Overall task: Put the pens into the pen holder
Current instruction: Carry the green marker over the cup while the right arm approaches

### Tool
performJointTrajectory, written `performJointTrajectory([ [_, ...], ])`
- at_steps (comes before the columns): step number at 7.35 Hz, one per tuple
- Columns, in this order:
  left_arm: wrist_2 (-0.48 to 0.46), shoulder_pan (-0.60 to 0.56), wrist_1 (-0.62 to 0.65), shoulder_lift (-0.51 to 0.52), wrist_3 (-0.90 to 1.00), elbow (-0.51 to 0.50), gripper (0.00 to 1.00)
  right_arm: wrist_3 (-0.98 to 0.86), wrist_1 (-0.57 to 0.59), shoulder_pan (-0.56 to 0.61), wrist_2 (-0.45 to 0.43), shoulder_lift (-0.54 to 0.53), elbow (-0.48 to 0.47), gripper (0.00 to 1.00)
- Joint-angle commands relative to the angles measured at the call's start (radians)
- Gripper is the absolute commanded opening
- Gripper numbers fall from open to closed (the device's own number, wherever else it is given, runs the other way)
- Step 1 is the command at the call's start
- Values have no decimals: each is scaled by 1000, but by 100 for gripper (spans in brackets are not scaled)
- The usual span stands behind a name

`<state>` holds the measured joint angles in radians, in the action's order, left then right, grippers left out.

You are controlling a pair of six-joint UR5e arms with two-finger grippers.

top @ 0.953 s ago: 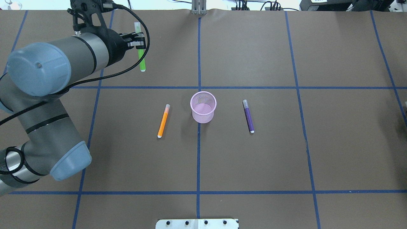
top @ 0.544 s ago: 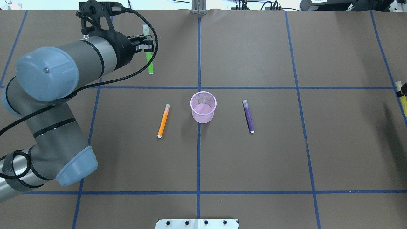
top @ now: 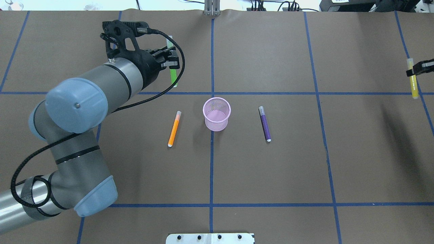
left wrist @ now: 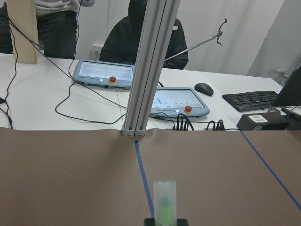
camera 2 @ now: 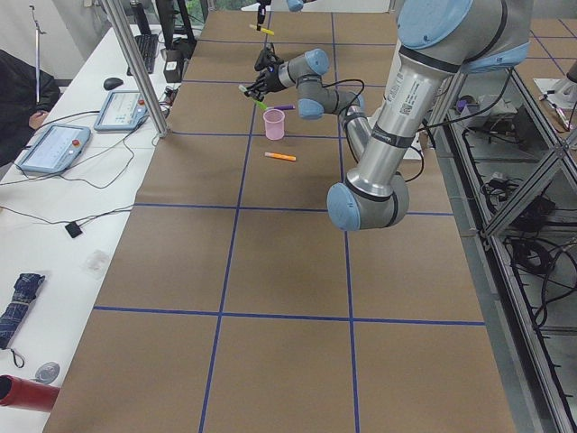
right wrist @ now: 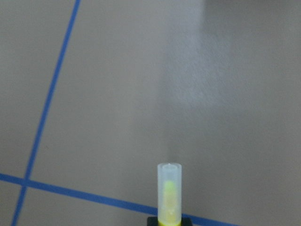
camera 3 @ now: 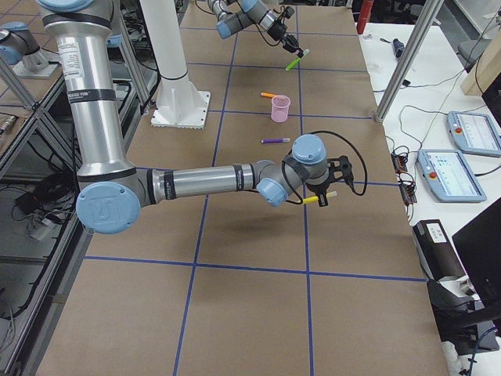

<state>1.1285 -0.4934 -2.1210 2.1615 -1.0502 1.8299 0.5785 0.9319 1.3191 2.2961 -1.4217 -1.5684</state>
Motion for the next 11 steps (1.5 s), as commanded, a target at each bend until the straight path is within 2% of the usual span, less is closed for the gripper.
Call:
performJointTrajectory([
  [1, -144, 82, -180, 38, -8, -148, 0, 30, -22, 0, -9, 29, -42, 0],
  [2, -163, 88, -311, 40, -7, -246, 0, 37, -92, 0, -9, 26, -32, 0],
  [3, -158, 88, -351, 49, -5, -289, 0, 40, -108, 0, -9, 27, -31, 0],
  [8, -73, 110, -352, 67, 1, -287, 0, 41, -108, -9, -7, 46, -30, 0],
  [11, -79, 148, -350, 70, 4, -316, 0, 41, -110, -11, -7, 46, -30, 0],
])
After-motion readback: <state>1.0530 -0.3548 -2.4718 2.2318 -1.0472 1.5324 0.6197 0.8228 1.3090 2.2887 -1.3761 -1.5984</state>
